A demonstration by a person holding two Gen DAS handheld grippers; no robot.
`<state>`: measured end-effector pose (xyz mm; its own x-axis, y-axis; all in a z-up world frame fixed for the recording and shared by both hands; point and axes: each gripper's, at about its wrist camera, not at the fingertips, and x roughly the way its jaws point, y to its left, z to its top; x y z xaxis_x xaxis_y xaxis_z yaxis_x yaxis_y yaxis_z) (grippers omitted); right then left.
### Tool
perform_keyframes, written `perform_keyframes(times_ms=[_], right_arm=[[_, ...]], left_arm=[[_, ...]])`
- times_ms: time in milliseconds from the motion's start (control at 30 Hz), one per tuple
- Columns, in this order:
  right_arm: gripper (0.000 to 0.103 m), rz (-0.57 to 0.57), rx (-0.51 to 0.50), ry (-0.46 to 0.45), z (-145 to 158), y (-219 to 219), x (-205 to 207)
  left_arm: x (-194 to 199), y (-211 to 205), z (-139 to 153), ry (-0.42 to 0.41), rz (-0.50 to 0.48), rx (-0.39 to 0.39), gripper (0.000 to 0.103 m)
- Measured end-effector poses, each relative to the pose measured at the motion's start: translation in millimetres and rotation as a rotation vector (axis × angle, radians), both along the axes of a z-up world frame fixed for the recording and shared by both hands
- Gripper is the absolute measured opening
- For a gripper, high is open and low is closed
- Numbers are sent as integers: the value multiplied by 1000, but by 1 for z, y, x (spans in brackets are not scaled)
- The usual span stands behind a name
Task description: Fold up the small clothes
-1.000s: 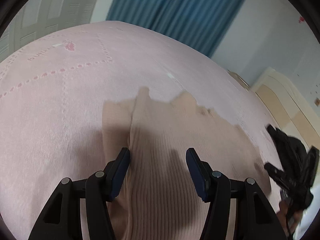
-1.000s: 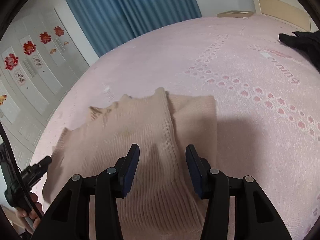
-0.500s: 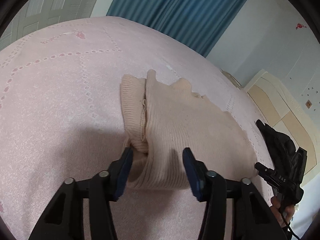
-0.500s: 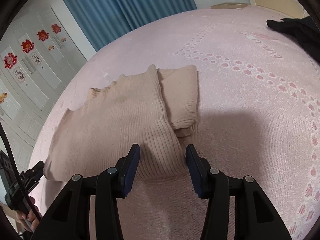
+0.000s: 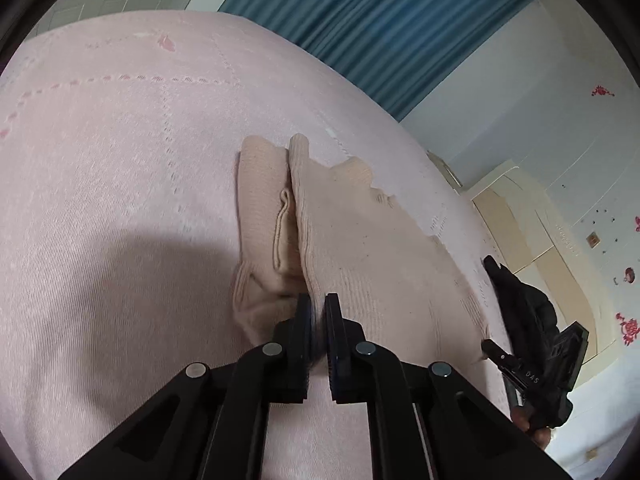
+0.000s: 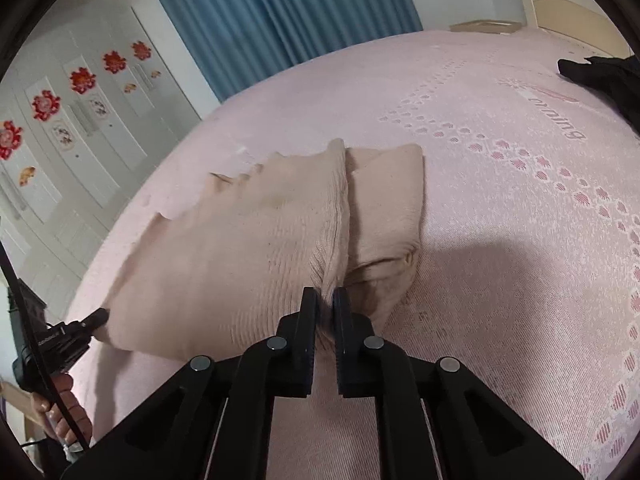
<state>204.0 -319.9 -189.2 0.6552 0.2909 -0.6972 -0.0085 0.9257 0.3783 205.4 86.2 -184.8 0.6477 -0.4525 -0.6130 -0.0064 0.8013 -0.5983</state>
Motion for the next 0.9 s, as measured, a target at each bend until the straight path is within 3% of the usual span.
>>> perform_keyframes(times_ms=[267, 333, 400, 433, 633, 667, 700, 767, 833, 900], right_arm=[[6, -39, -64, 59, -13, -10, -24], [15, -36, -60, 54, -11, -7, -22], [33, -19, -36, 37, -9, -4, -19], [33, -19, -36, 29, -7, -1, -17], [32, -50, -58, 36, -5, 11, 1], [14, -50, -60, 46, -7, 11, 2], [9, -30, -65, 77, -12, 13, 5], [8, -19, -103, 83, -15, 17, 4], [8, -9, -129, 69, -15, 17, -1], [8, -10, -133, 79, -17, 15, -3]], left_arm=[[-5, -1, -5, 51, 16, 72, 10], [-5, -1, -5, 50, 23, 78, 21], [1, -1, -2, 32, 32, 77, 24], [4, -2, -2, 28, 34, 75, 24], [27, -6, 5, -1, 62, 70, 24], [29, -7, 9, -19, 64, 86, 24], [31, -10, 13, -35, 64, 105, 24], [41, -18, 19, -56, 60, 134, 26], [56, -21, 21, -61, 27, 114, 40], [72, -26, 21, -56, 20, 125, 46]])
